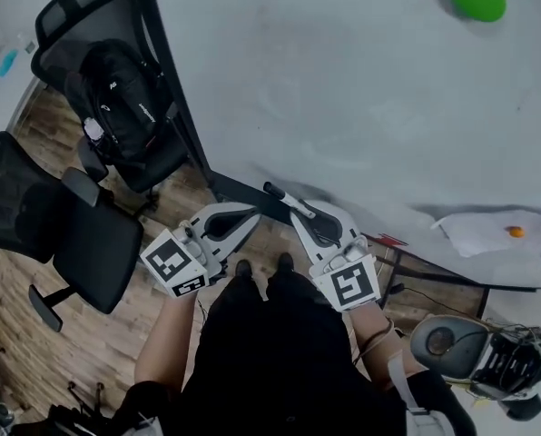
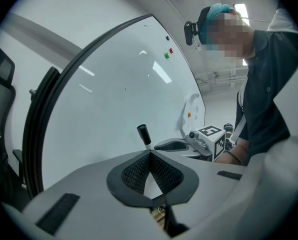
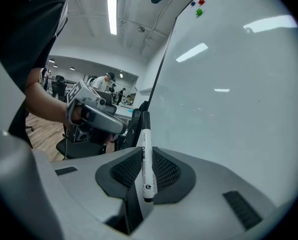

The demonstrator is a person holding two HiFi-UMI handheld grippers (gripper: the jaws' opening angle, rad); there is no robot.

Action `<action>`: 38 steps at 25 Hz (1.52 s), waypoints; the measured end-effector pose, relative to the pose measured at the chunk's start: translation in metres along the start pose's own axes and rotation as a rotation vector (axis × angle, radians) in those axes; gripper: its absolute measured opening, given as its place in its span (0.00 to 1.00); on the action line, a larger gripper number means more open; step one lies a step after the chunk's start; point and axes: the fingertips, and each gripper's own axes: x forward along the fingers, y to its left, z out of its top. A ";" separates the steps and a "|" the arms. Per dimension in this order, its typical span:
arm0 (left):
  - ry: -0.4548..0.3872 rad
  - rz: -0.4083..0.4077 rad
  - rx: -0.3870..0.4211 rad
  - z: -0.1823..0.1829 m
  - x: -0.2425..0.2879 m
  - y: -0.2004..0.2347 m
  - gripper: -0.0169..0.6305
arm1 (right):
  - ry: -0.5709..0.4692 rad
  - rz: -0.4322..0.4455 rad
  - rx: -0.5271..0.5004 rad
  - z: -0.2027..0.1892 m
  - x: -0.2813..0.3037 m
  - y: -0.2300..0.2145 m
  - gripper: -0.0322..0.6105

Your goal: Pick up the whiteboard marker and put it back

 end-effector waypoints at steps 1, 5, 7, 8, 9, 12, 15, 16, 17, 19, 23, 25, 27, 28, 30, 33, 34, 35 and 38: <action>0.003 0.012 -0.009 -0.001 -0.002 0.004 0.05 | 0.016 0.007 -0.011 -0.002 0.005 0.000 0.16; 0.029 0.040 -0.032 -0.017 -0.015 0.012 0.05 | 0.065 0.021 -0.037 -0.021 0.022 0.009 0.16; 0.037 0.054 -0.039 -0.024 -0.020 0.015 0.05 | 0.084 0.025 -0.048 -0.030 0.029 0.015 0.16; 0.042 0.062 -0.042 -0.028 -0.022 0.016 0.05 | 0.090 0.027 -0.052 -0.034 0.031 0.017 0.16; 0.047 0.069 -0.046 -0.031 -0.023 0.016 0.05 | 0.096 0.030 -0.056 -0.037 0.034 0.020 0.16; 0.058 0.081 -0.069 -0.042 -0.026 0.016 0.05 | 0.116 0.054 -0.064 -0.049 0.041 0.027 0.16; 0.063 0.088 -0.082 -0.047 -0.028 0.015 0.05 | 0.141 0.080 -0.066 -0.063 0.049 0.035 0.16; 0.065 0.089 -0.085 -0.049 -0.029 0.015 0.05 | 0.151 0.086 -0.067 -0.068 0.052 0.037 0.16; 0.068 0.088 -0.089 -0.051 -0.029 0.014 0.05 | 0.160 0.091 -0.067 -0.073 0.054 0.039 0.16; 0.076 0.088 -0.097 -0.056 -0.031 0.011 0.05 | 0.181 0.101 -0.067 -0.084 0.060 0.043 0.16; 0.087 0.094 -0.115 -0.064 -0.037 0.007 0.05 | 0.232 0.128 -0.078 -0.110 0.074 0.053 0.16; 0.092 0.100 -0.127 -0.069 -0.039 0.006 0.05 | 0.257 0.139 -0.081 -0.121 0.079 0.056 0.16; 0.100 0.103 -0.138 -0.073 -0.040 0.004 0.05 | 0.277 0.146 -0.083 -0.130 0.084 0.058 0.16; 0.102 0.104 -0.143 -0.075 -0.041 0.003 0.05 | 0.287 0.149 -0.086 -0.135 0.086 0.059 0.16; 0.097 0.104 -0.151 -0.075 -0.042 0.002 0.05 | 0.307 0.155 -0.098 -0.144 0.092 0.062 0.16; 0.083 0.100 -0.150 -0.071 -0.042 0.000 0.05 | 0.339 0.158 -0.110 -0.160 0.101 0.066 0.16; 0.082 0.097 -0.148 -0.070 -0.041 0.000 0.05 | 0.348 0.155 -0.110 -0.164 0.103 0.066 0.16; 0.082 0.094 -0.146 -0.069 -0.041 0.000 0.05 | 0.357 0.150 -0.109 -0.168 0.105 0.066 0.16; 0.085 0.092 -0.146 -0.069 -0.042 0.000 0.05 | 0.379 0.144 -0.110 -0.178 0.111 0.066 0.16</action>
